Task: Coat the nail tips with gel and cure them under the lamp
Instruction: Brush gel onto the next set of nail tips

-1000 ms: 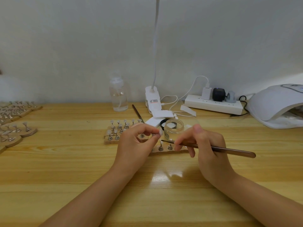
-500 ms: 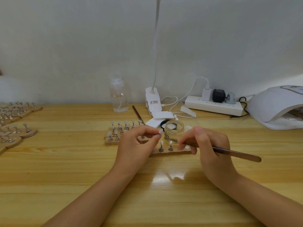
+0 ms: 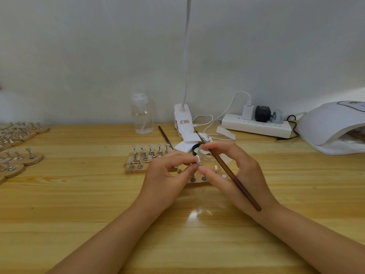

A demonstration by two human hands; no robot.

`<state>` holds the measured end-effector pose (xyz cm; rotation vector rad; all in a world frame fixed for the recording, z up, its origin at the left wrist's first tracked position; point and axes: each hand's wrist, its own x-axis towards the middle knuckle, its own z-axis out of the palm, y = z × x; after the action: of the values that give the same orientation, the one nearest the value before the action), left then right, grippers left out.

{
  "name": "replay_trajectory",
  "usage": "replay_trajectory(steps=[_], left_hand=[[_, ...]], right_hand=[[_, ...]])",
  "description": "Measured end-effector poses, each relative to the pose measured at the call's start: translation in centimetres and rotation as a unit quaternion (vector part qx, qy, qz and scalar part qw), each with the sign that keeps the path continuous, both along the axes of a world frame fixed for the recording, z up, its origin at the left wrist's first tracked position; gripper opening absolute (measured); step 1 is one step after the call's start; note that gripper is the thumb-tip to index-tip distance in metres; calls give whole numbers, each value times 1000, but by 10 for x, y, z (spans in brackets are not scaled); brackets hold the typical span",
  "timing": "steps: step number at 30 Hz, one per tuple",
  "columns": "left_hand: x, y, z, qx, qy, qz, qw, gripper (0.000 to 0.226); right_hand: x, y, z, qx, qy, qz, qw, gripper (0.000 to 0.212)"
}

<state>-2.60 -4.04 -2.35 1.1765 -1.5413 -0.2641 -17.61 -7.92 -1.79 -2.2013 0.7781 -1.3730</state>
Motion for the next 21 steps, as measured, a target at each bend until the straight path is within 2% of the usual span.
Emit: replay_trajectory(steps=[8, 12, 13, 16, 21], left_hand=[[0, -1, -3, -24, -10, -32, 999, 28], [-1, -1, -1, -39, -30, -32, 998, 38], [-1, -1, -1, -38, -33, -30, 998, 36], [0, 0, -2, -10, -22, -29, 999, 11], [3, 2, 0, 27, -43, -4, 999, 31]], right_hand=[[0, -1, -3, -37, 14, -2, 999, 27], [0, -2, -4, -54, 9, 0, 998, 25], [0, -3, -4, -55, 9, 0, 998, 24], [-2, -4, -5, -65, 7, -8, 998, 24], [-17, -13, -1, -63, -16, -54, 996, 23]])
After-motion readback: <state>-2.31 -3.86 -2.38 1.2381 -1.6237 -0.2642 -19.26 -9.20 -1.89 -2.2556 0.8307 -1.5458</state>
